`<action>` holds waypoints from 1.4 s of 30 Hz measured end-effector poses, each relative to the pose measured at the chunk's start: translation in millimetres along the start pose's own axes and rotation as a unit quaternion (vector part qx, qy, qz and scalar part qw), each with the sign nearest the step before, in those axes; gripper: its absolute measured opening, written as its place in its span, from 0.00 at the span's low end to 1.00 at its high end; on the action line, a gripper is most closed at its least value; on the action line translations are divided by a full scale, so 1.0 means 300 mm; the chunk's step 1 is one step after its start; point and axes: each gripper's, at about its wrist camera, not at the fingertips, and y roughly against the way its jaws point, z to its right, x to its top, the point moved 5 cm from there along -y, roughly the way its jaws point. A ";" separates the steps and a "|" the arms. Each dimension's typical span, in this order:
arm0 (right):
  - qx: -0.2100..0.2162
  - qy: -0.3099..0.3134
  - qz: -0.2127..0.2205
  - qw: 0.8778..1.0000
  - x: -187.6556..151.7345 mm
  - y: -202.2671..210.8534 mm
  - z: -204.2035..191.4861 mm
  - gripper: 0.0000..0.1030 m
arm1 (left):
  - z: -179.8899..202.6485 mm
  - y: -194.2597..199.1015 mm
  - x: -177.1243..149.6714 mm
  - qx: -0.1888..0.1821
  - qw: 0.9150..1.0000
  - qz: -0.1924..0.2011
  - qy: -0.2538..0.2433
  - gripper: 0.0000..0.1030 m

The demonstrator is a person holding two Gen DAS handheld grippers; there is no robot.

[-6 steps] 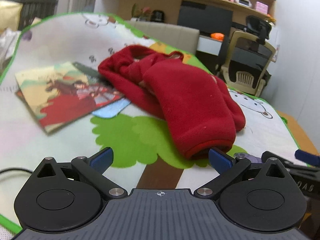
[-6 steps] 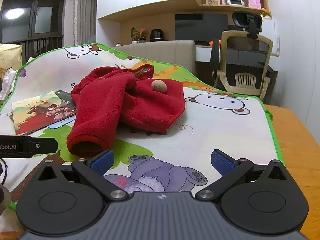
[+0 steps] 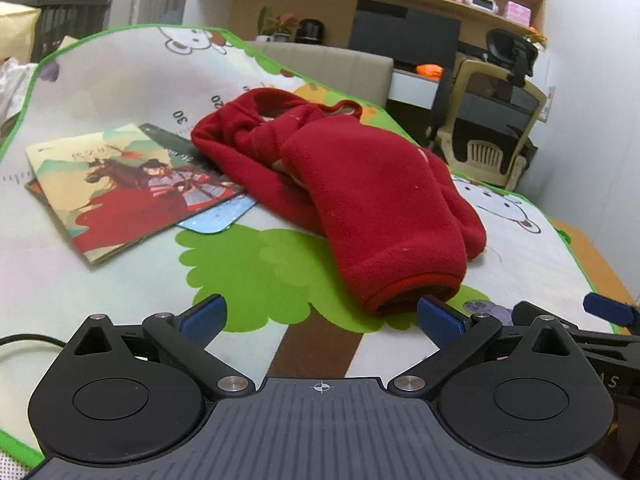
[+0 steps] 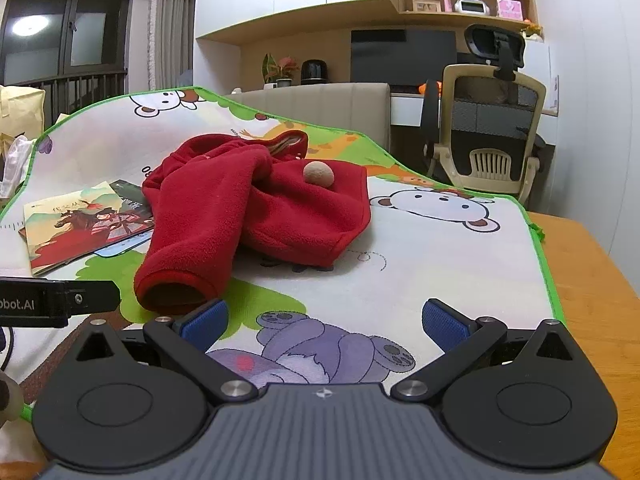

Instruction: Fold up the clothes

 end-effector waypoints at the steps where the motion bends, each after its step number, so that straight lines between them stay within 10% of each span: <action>1: 0.000 0.000 -0.001 1.000 0.000 -0.001 -0.002 1.00 | 0.004 0.000 0.001 -0.001 1.000 0.001 -0.006 1.00; 42: 0.007 0.002 -0.014 1.000 -0.017 -0.012 -0.019 1.00 | -0.002 -0.002 -0.034 0.015 1.000 -0.026 0.006 1.00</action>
